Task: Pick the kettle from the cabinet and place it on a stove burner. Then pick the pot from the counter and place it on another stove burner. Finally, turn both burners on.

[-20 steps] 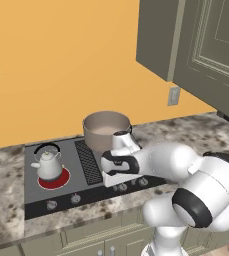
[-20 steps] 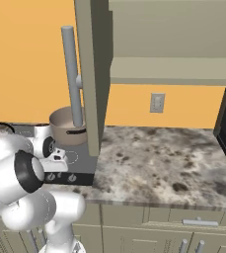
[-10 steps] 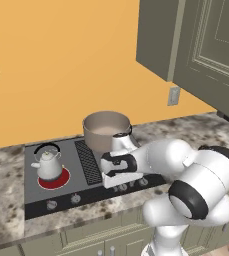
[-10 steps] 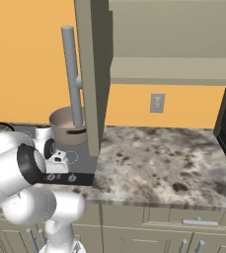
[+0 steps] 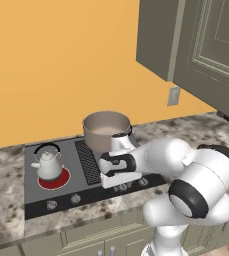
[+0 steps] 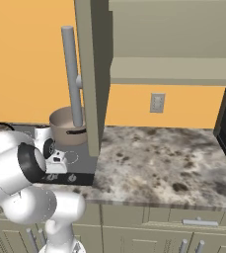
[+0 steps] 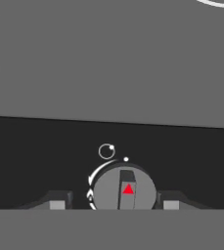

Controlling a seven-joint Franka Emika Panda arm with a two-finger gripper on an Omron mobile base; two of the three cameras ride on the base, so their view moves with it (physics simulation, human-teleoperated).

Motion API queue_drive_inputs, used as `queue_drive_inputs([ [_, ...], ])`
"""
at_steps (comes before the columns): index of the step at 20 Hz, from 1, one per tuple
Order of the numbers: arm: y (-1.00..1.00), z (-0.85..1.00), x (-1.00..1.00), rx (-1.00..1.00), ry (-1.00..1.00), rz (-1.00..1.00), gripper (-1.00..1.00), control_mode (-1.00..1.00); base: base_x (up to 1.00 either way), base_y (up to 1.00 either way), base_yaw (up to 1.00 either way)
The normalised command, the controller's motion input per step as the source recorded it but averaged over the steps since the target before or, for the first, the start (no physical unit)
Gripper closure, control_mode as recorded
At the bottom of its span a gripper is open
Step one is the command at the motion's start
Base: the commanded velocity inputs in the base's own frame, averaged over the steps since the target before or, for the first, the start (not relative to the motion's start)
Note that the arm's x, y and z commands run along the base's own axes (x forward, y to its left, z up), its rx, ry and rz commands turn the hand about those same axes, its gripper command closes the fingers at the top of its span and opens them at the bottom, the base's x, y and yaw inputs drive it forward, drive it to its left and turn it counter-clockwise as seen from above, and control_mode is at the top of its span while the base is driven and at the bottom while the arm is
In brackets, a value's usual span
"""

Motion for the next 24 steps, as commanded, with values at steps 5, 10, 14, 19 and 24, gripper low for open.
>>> queue_drive_inputs([
  [5, -0.01, -0.11, 0.0, 0.04, -0.01, 0.05, 1.0, -1.0, 0.0, 0.0, 0.0],
  [10, -0.01, -0.14, 0.0, 0.1, -0.02, 0.17, 1.0, -1.0, 0.0, 0.0, 0.0],
  [14, -0.01, -0.15, 0.0, 0.15, -0.08, 0.33, 1.0, -1.0, 0.0, 0.0, 0.0],
  [19, -0.05, -0.18, 0.02, 0.19, -0.07, 0.4, 1.0, -1.0, 0.0, 0.0, 0.0],
  [24, -0.04, -0.21, 0.16, 0.21, -0.03, 0.43, 1.0, -1.0, 0.0, 0.0, 0.0],
])
